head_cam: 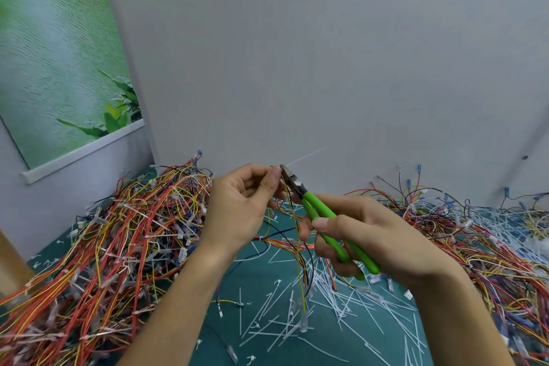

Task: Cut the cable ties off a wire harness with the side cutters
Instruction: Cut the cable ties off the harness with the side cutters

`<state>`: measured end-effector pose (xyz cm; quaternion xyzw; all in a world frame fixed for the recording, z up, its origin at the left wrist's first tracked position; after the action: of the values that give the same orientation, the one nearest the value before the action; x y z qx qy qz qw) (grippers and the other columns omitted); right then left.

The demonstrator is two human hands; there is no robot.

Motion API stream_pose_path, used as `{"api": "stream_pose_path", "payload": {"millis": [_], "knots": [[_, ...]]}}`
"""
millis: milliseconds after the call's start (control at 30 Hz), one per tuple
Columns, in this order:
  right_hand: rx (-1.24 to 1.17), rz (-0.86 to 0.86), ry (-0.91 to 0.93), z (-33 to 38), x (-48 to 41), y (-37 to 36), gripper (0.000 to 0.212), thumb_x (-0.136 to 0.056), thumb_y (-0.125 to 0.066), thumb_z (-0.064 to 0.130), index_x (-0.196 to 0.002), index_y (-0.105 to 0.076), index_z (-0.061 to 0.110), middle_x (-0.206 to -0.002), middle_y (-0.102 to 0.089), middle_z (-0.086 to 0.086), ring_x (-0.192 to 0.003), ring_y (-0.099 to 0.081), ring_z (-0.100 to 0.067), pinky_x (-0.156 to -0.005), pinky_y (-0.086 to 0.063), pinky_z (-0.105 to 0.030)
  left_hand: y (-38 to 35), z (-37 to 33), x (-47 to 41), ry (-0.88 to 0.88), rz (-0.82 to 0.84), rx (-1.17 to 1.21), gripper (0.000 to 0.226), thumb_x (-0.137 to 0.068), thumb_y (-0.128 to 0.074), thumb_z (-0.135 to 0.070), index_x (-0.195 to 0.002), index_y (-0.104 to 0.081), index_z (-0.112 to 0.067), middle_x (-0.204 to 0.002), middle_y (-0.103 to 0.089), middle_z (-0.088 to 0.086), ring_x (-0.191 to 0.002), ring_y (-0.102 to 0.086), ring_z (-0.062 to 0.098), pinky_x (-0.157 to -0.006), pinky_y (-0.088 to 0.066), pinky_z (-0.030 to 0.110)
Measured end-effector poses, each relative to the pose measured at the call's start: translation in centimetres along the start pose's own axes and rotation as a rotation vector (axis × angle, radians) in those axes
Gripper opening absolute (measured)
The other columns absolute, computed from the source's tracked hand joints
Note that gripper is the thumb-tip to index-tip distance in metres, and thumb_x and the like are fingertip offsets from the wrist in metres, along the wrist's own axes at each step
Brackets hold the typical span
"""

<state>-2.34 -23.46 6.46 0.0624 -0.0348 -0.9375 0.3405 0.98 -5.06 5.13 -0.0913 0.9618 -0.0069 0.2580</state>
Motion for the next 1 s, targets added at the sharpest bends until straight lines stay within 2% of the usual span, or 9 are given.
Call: {"api": "stream_pose_path", "payload": {"millis": [100, 233, 333, 400, 467, 600, 733, 867, 1000], "knots": [[-0.003, 0.04, 0.0, 0.0, 0.1, 0.0, 0.022, -0.092, -0.06, 0.017, -0.11, -0.073, 0.016, -0.089, -0.065, -0.005, -0.066, -0.047, -0.016, -0.049, -0.037, -0.028, -0.2, 0.0, 0.1, -0.057, 0.032, -0.096, 0.015, -0.098, -0.064, -0.02, -0.087, -0.068, -0.011, -0.073, -0.071, 0.005, -0.062, -0.063, 0.011, -0.061, -0.053, 0.024], [0.063, -0.006, -0.034, -0.4, -0.2, 0.3, 0.026, -0.089, -0.064, 0.025, -0.11, -0.072, 0.012, -0.082, -0.056, -0.013, -0.068, -0.047, -0.019, -0.053, -0.039, -0.03, -0.4, 0.0, 0.4, -0.113, 0.101, -0.232, 0.013, -0.098, -0.061, -0.03, -0.088, -0.064, -0.023, -0.074, -0.068, 0.002, -0.066, -0.064, 0.013, -0.066, -0.056, 0.037], [0.088, -0.023, -0.033, -0.6, -0.4, 0.3, 0.026, -0.089, -0.065, 0.026, -0.111, -0.07, 0.012, -0.077, -0.05, -0.015, -0.066, -0.044, -0.021, -0.052, -0.04, -0.03, -0.5, -0.1, 0.6, -0.14, 0.119, -0.301, 0.019, -0.096, -0.057, -0.04, -0.089, -0.063, -0.024, -0.074, -0.068, 0.002, -0.068, -0.064, 0.018, -0.066, -0.055, 0.043], [0.072, -0.02, -0.017, -0.8, -0.5, 0.1, 0.027, -0.09, -0.064, 0.024, -0.111, -0.068, 0.007, -0.077, -0.054, -0.01, -0.066, -0.045, -0.019, -0.051, -0.04, -0.029, -0.4, -0.2, 0.5, -0.153, 0.117, -0.326, 0.019, -0.096, -0.056, -0.041, -0.089, -0.062, -0.024, -0.074, -0.067, 0.002, -0.069, -0.064, 0.02, -0.066, -0.055, 0.043], [0.041, -0.025, 0.013, -0.9, -0.7, -0.2, 0.024, -0.091, -0.063, 0.018, -0.11, -0.066, 0.004, -0.087, -0.059, -0.008, -0.067, -0.046, -0.017, -0.05, -0.039, -0.028, -0.3, -0.3, 0.5, -0.155, 0.106, -0.325, 0.019, -0.096, -0.056, -0.041, -0.089, -0.062, -0.024, -0.074, -0.068, 0.0, -0.07, -0.066, 0.017, -0.067, -0.056, 0.041], [0.048, -0.012, 0.05, -1.0, -1.0, -0.7, 0.018, -0.092, -0.061, 0.015, -0.105, -0.062, 0.002, -0.09, -0.049, -0.014, -0.066, -0.044, -0.016, -0.049, -0.037, -0.027, -0.1, -0.5, 0.3, -0.169, 0.094, -0.327, 0.02, -0.096, -0.056, -0.04, -0.089, -0.062, -0.023, -0.073, -0.068, 0.0, -0.069, -0.067, 0.016, -0.068, -0.058, 0.044], [0.085, -0.01, 0.03, -0.9, -1.0, -0.5, 0.024, -0.09, -0.062, 0.018, -0.106, -0.062, 0.001, -0.086, -0.049, -0.02, -0.067, -0.045, -0.018, -0.05, -0.039, -0.029, 0.0, -0.3, 0.3, -0.162, 0.097, -0.322, 0.02, -0.095, -0.056, -0.043, -0.089, -0.061, -0.024, -0.073, -0.068, 0.001, -0.069, -0.067, 0.019, -0.067, -0.057, 0.047], [0.2, -0.008, 0.01, -1.0, -0.8, 0.2, 0.031, -0.09, -0.062, 0.028, -0.107, -0.061, 0.002, -0.072, -0.053, -0.01, -0.065, -0.049, -0.017, -0.055, -0.045, -0.032, -0.1, -0.3, 0.4, -0.228, 0.104, -0.421, 0.016, -0.099, -0.056, -0.039, -0.089, -0.059, -0.026, -0.07, -0.066, -0.002, -0.065, -0.064, 0.016, -0.061, -0.053, 0.04], [0.236, -0.013, 0.064, -1.2, -0.9, 0.2, 0.021, -0.097, -0.061, 0.024, -0.106, -0.06, 0.005, -0.073, -0.05, -0.003, -0.068, -0.047, -0.019, -0.055, -0.046, -0.031, 0.0, -0.3, 0.3, -0.217, 0.093, -0.412, 0.015, -0.097, -0.057, -0.04, -0.09, -0.06, -0.027, -0.069, -0.066, -0.003, -0.066, -0.067, 0.013, -0.061, -0.054, 0.035]]}}
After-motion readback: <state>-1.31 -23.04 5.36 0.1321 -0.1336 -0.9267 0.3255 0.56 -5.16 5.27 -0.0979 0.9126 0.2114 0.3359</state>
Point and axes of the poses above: each hand's wrist, its own x-axis away from the middle knuckle, its own y-axis out of the back of the hand, z = x × y, the point moved 4 cm from there along -x, towards the middle knuckle
